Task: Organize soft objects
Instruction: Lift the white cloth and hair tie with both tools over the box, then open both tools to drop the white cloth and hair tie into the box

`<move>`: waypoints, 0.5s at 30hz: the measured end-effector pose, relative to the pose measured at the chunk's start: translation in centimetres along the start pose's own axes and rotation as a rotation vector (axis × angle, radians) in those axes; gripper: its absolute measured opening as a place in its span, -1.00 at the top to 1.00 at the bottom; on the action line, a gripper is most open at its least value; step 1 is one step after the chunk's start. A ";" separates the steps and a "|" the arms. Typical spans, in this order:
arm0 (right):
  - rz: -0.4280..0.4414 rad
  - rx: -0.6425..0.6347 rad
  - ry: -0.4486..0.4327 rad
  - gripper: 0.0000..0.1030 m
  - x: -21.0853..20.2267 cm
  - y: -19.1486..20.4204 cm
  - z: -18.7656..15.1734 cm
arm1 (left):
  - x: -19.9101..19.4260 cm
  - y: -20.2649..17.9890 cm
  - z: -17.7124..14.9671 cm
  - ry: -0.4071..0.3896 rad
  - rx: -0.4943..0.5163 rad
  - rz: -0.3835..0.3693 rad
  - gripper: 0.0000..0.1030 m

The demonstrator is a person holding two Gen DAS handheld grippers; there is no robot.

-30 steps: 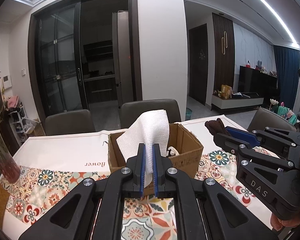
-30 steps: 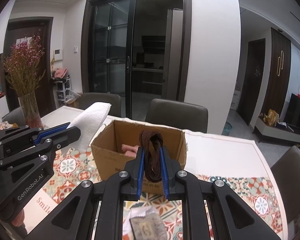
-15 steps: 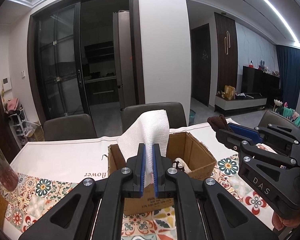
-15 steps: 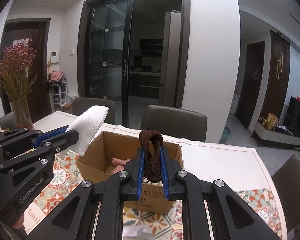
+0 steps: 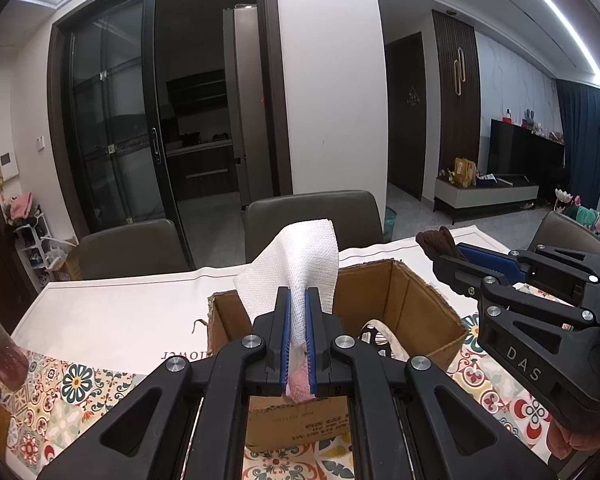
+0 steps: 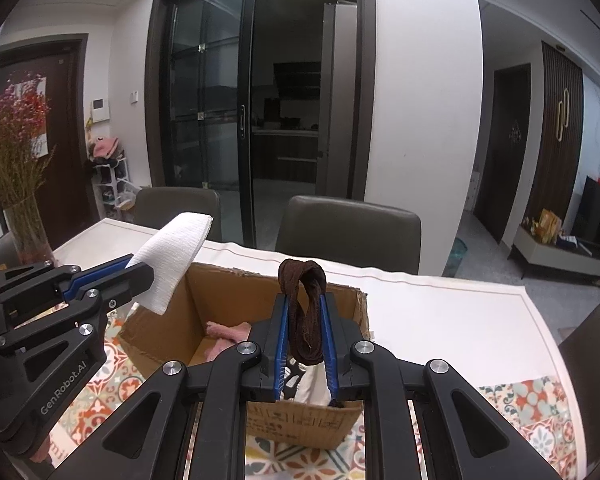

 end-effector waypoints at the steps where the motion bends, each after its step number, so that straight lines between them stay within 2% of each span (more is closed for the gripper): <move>1: -0.001 0.003 0.004 0.68 0.4 -0.3 0.1 | 0.4 -0.1 -0.1 0.007 0.002 -0.001 0.83; 15: 0.009 0.035 0.085 0.68 4.7 -1.3 -0.7 | 4.3 -0.8 -2.0 0.107 0.007 -0.023 0.83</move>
Point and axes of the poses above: each gripper's, at about its wrist camera, not at the fingertips, and x roughly the way its jaws point, y to its left, z to its top, the point moved 8 cm from there along x, roughly the way its jaws point, and after that the axes turned 7 degrees about z, right-handed, at the moved point
